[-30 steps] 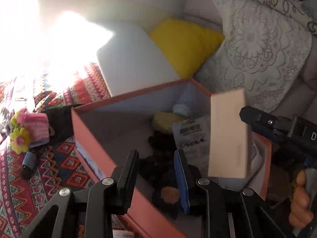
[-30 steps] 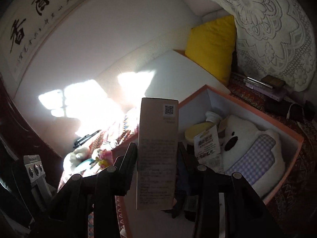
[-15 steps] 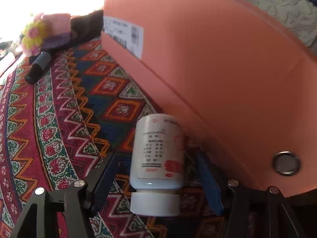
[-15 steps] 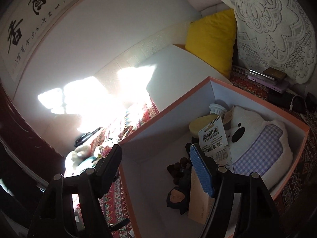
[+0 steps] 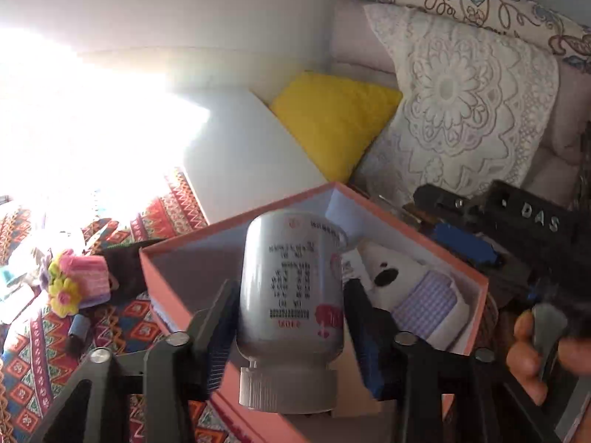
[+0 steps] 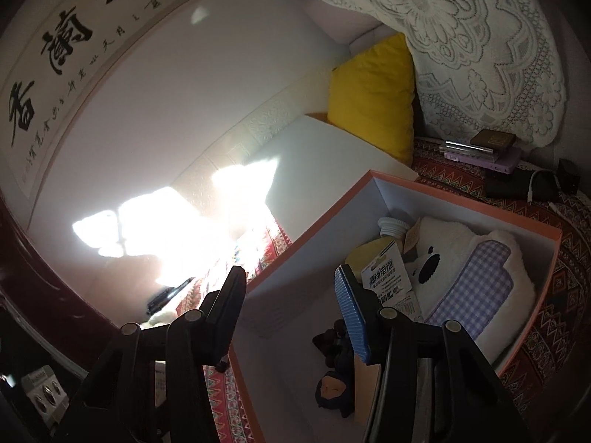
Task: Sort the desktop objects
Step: 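Carry the beige box and white pill bottle into the pink box and release them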
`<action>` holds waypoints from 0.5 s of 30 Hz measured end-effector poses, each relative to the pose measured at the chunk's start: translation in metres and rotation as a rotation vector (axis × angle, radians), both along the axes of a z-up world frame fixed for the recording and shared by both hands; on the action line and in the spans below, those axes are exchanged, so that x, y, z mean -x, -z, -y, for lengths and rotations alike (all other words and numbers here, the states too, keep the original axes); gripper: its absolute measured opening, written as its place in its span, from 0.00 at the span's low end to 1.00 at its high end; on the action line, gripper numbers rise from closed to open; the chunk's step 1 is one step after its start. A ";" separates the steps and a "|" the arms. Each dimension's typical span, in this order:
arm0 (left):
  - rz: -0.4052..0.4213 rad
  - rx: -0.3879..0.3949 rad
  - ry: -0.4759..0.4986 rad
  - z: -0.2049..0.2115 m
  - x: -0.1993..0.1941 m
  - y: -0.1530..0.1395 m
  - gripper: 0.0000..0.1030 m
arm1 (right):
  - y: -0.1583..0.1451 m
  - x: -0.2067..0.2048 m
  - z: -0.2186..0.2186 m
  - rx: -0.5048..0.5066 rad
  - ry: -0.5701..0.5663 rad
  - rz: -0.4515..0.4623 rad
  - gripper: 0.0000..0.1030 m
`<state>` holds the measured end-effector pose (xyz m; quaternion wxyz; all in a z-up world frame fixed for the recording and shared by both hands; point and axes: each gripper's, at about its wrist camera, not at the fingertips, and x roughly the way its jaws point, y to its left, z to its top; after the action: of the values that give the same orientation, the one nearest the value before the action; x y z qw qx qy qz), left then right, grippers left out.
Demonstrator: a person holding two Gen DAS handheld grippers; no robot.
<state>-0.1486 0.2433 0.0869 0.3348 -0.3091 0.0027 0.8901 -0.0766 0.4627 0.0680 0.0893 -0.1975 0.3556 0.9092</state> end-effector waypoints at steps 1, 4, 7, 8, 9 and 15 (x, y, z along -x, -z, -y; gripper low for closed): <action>0.005 -0.014 -0.002 -0.006 0.001 -0.003 0.84 | 0.000 -0.003 -0.004 0.014 0.019 -0.012 0.52; 0.009 -0.062 -0.003 -0.005 -0.001 -0.008 0.90 | -0.002 -0.009 -0.010 0.023 0.059 -0.037 0.54; -0.002 -0.063 -0.032 0.013 -0.002 -0.005 0.96 | -0.004 -0.008 -0.008 -0.005 0.065 -0.034 0.54; 0.002 -0.056 -0.058 0.023 0.000 -0.002 0.96 | -0.005 -0.007 -0.006 -0.015 0.058 -0.030 0.54; 0.013 -0.051 -0.087 0.036 0.002 0.003 0.96 | -0.005 -0.005 -0.004 -0.025 0.050 -0.027 0.54; 0.048 0.058 -0.336 0.145 0.012 0.053 0.97 | -0.011 0.014 0.035 -0.105 -0.032 -0.016 0.54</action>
<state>-0.1603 0.0987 0.0344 0.1722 -0.3356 -0.0313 0.9256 -0.0904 0.4279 0.0795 0.0821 -0.1910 0.3048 0.9295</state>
